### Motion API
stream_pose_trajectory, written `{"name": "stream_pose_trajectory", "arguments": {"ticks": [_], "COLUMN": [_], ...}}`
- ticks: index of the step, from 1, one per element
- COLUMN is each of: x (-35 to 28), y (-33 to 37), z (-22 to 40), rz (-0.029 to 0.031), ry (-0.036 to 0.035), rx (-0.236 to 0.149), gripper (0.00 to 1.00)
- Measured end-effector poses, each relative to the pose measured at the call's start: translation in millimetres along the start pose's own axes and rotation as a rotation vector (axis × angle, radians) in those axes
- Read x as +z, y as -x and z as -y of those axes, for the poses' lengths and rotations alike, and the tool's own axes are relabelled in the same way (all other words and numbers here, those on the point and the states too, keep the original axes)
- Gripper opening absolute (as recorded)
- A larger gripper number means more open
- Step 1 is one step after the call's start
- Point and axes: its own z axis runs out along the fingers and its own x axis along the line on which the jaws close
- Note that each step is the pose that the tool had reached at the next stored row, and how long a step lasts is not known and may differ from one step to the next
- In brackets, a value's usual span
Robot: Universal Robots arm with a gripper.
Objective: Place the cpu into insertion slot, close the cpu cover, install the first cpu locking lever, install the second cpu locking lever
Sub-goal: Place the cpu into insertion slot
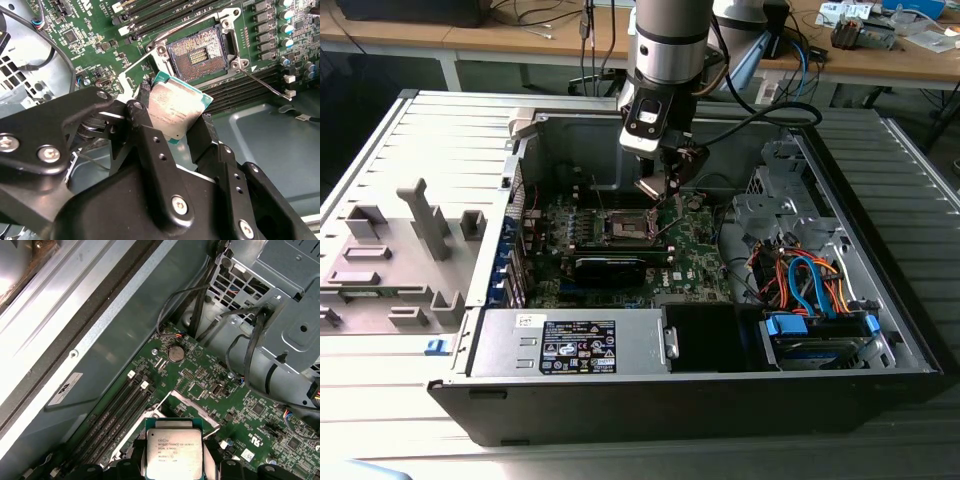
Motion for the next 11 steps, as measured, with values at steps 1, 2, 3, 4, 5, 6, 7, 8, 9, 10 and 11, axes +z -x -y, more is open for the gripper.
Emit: {"name": "stream_pose_trajectory", "arguments": {"ticks": [1, 2, 3, 4, 5, 6, 7, 8, 9, 10, 11], "x": [0.0, 0.0, 0.0, 0.0, 0.1, 0.0, 0.1, 0.1, 0.1, 0.2, 0.2], "y": [0.0, 0.0, 0.0, 0.0, 0.0, 0.0, 0.0, 0.0, 0.0, 0.0, 0.0], "z": [0.0, 0.0, 0.0, 0.0, 0.0, 0.0, 0.0, 0.0, 0.0, 0.0, 0.0], "rz": [0.0000, 0.0001, 0.0001, 0.0002, 0.0003, 0.0004, 0.0003, 0.0004, 0.0004, 0.0005, 0.0005], "ry": [0.0000, 0.0000, 0.0000, 0.0000, 0.0001, 0.0000, 0.0001, 0.0001, 0.0001, 0.0001, 0.0001], "rx": [0.001, 0.002, 0.002, 0.003, 0.004, 0.004, 0.005, 0.006, 0.006, 0.007, 0.007], "gripper": [0.54, 0.54, 0.54, 0.54, 0.54, 0.54, 0.54, 0.54, 0.54, 0.54, 0.54]}}
